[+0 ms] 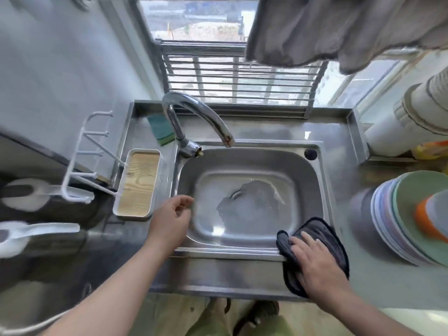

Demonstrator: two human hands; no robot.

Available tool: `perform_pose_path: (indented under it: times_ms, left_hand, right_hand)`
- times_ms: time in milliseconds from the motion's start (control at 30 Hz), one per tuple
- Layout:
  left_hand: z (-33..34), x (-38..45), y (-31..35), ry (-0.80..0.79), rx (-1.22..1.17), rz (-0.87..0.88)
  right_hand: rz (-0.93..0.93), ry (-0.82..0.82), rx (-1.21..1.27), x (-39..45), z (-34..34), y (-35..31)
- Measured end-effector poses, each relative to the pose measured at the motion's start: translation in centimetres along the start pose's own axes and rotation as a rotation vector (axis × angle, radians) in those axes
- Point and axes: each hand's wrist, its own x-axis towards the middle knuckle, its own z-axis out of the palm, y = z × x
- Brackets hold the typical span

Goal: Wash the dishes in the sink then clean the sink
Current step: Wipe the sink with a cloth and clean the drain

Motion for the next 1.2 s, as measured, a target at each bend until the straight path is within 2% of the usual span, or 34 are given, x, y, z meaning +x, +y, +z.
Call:
perform_pose_path:
  times_ms: [67, 200, 267, 400, 600, 733, 833, 900, 967, 1033, 1100, 1167, 1200]
  left_hand:
    - [-1.0, 0.1, -0.5, 0.018, -0.040, 0.004]
    - [-2.3, -0.1, -2.1, 0.048, -0.102, 0.011]
    - [-3.2, -0.3, -2.8, 0.094, -0.124, 0.015]
    - [-5.1, -0.2, -4.0, 0.172, -0.175, 0.028]
    - [-5.3, 0.4, -5.1, 0.306, -0.123, 0.079]
    - [-4.2, 0.8, -6.1, 0.332, -0.098, 0.067]
    - [-3.6, 0.9, -6.5, 0.333, -0.103, 0.068]
    - [-3.4, 0.9, -6.4, 0.317, -0.103, 0.087]
    - [-3.3, 1.1, -6.4, 0.314, -0.077, 0.129]
    - [-2.8, 1.3, -6.4, 0.301, -0.008, 0.193]
    - [-2.3, 1.6, -6.6, 0.260, 0.064, 0.252]
    - [-1.8, 1.6, -7.2, 0.229, 0.147, 0.314]
    - [-1.6, 1.4, -7.5, 0.222, 0.189, 0.349]
  right_hand:
    - [-0.112, 0.020, -0.046, 1.0, 1.1, -4.2]
    - [-0.606, 0.020, -0.089, 6.4, 3.8, -16.3]
    - [-0.768, 0.012, -0.072, 9.8, 4.2, -21.4]
    - [-0.995, -0.103, -0.015, 16.7, 3.1, -24.8]
    - [-0.900, -0.058, 0.011, 27.3, 0.5, -20.9]
    - [-0.856, 0.075, 0.199, 29.7, -0.5, -21.1]
    - [-0.666, 0.177, 0.198, 31.8, -1.9, -21.3]
    - [-0.451, 0.148, 0.170, 33.2, -2.7, -21.5]
    - [-0.341, 0.112, 0.161, 33.5, -2.5, -22.3]
    - [-0.369, 0.061, 0.228, 32.2, -1.3, -22.8]
    - [-0.480, 0.016, 0.353, 29.5, -0.1, -22.7]
    - [-0.551, -0.004, 0.540, 26.1, 0.4, -22.0]
    - [-0.511, -0.044, 0.673, 24.4, 0.1, -21.9]
